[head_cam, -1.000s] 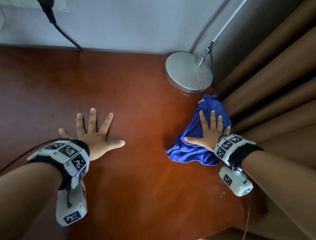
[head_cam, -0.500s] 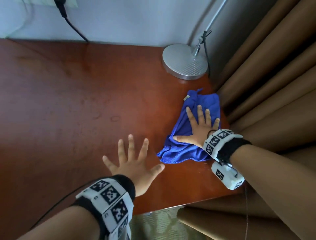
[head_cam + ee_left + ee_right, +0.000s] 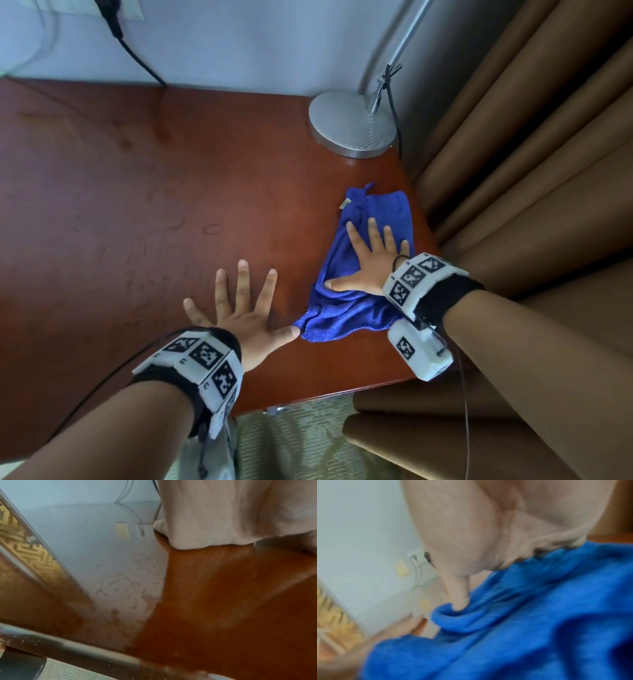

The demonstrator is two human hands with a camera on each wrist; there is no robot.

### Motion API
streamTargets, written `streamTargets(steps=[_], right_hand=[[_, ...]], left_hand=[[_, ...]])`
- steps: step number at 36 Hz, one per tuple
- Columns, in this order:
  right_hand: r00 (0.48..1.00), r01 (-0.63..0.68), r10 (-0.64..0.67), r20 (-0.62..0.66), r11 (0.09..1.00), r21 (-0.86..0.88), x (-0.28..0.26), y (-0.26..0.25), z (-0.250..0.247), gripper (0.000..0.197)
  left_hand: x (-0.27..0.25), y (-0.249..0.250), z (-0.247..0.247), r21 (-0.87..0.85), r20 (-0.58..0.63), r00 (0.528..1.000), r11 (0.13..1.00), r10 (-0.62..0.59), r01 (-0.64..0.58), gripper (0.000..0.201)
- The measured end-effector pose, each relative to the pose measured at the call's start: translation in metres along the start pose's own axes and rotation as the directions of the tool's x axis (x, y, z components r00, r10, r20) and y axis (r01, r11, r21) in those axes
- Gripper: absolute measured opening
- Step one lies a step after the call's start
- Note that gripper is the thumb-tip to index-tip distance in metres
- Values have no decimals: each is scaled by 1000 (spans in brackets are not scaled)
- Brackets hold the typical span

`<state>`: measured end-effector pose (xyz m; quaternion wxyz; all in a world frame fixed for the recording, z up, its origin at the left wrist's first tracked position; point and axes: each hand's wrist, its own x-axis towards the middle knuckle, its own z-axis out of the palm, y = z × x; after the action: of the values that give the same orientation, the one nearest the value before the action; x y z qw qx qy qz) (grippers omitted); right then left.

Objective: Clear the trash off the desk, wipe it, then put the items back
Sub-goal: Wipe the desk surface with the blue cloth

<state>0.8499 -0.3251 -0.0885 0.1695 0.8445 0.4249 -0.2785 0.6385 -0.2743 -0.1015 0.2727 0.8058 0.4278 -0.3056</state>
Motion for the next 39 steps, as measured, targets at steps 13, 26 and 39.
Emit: streamTargets(steps=[13,26,39], right_hand=[[994,-29,39,-102,995,100,0,-20,26,93],[966,212,-213,-145,977,-23,-52,-8,78,85],[926,60,72,-371,941,332,-68,-16,88,65]], left_hand=[[1,1,0,16,15,1000,1000,-10,9,88],[-3,4,-2,7,3,1000,1000,-26,26,88],[-5,3,-3,4,5,1000,1000,-13,13,88]])
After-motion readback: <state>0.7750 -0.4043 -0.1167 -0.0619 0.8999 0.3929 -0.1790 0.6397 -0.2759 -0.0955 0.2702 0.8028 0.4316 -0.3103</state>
